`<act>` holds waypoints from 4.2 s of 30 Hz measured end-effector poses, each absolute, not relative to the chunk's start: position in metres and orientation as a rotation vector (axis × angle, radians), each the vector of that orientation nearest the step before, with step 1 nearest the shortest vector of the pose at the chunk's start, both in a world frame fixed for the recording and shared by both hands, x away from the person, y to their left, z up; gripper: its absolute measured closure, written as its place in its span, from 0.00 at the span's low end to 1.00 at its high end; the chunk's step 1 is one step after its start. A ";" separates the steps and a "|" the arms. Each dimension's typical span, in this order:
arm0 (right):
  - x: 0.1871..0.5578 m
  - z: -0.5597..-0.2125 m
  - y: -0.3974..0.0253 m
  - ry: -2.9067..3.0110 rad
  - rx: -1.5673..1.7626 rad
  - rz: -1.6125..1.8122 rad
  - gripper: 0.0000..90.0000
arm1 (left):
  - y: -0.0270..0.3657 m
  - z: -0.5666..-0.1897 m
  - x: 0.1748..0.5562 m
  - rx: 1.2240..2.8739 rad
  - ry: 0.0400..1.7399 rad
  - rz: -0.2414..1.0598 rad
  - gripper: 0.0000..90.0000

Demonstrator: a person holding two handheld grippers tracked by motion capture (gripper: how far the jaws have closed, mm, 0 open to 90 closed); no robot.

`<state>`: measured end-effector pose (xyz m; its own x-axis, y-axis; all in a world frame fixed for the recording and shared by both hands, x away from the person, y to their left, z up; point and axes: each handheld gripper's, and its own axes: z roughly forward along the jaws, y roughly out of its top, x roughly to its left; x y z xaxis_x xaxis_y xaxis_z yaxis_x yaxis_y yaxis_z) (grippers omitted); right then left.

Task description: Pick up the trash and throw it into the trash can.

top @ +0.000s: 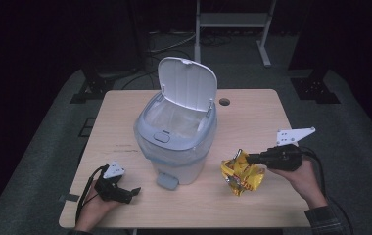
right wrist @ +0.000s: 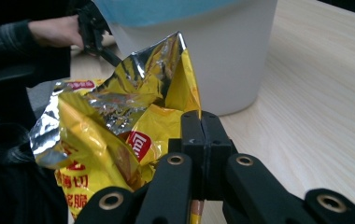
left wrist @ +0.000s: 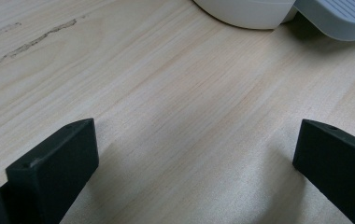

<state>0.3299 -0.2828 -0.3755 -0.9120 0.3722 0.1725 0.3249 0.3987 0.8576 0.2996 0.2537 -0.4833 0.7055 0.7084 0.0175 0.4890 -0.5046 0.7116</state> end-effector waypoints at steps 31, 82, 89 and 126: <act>0.352 -0.306 -0.274 2.550 0.470 1.786 1.00 | 0.254 -0.484 0.300 2.205 0.907 0.403 0.00; 0.384 -0.183 -0.195 2.513 0.213 1.867 1.00 | 0.254 -0.484 0.300 2.205 0.907 0.404 0.00; 0.390 -0.178 -0.178 2.502 0.209 1.858 1.00 | 0.254 -0.484 0.300 2.206 0.906 0.404 0.00; 0.407 -0.186 -0.132 2.448 0.263 1.735 0.92 | 0.254 -0.484 0.300 2.202 0.908 0.403 0.00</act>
<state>0.4070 -0.1323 -0.1858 -0.9764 0.2161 -0.0055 0.0664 0.3241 0.9437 0.2997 0.2536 -0.4836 0.7046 0.7094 0.0169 0.4878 -0.5015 0.7146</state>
